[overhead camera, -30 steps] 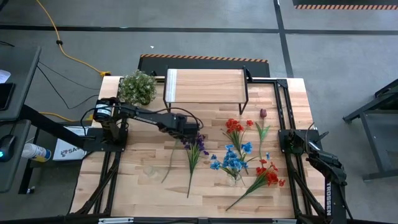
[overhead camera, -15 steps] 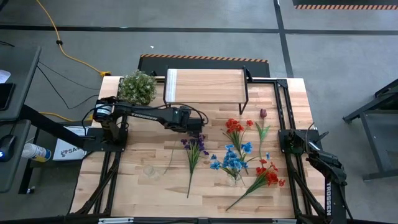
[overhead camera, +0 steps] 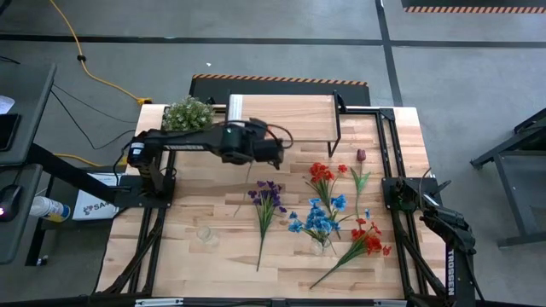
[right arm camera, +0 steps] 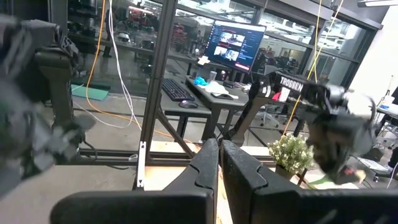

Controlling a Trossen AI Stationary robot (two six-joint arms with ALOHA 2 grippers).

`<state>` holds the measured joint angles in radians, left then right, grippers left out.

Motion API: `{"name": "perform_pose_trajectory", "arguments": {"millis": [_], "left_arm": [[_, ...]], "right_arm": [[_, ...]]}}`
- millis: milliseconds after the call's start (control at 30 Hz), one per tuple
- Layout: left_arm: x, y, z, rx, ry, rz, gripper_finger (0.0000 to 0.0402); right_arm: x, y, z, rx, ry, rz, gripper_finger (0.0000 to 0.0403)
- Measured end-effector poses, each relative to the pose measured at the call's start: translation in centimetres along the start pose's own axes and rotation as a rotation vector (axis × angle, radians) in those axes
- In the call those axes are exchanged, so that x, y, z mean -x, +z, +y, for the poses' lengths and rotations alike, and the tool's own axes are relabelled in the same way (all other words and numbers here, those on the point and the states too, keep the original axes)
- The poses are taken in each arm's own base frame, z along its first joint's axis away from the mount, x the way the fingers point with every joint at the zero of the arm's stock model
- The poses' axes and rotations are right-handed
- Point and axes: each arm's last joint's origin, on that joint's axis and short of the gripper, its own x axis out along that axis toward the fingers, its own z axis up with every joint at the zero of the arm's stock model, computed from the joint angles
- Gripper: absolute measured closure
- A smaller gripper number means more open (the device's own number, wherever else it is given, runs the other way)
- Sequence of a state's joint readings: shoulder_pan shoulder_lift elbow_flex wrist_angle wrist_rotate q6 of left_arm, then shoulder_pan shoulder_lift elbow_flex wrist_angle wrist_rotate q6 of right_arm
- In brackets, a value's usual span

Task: Pick and place flowers into a vace then onto a shelf
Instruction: Put the light orange flower into the right transparent vase

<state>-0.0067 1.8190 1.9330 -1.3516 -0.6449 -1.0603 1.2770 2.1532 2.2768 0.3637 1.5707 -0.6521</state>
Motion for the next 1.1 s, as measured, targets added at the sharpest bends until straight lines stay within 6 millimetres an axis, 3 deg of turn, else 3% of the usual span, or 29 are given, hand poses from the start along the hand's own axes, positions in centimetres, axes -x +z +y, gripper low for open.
{"name": "perform_pose_trajectory", "arguments": {"millis": [233,467,1100], "left_arm": [[4.5,3.2,1.7,0.018,-0.012,-0.11,0.0371],[7.5,4.6,3.0,0.031,-0.047,-0.172,0.0371],[14.5,3.0,3.8,0.061,-0.268,-0.33,0.0371]], "right_arm": [[0.0,0.0,0.0,0.001,0.0,0.0,0.0391],[0.0,0.0,0.0,0.002,0.0,0.0,0.0391],[0.0,0.0,0.0,0.012,0.0,0.0,0.0391]]}}
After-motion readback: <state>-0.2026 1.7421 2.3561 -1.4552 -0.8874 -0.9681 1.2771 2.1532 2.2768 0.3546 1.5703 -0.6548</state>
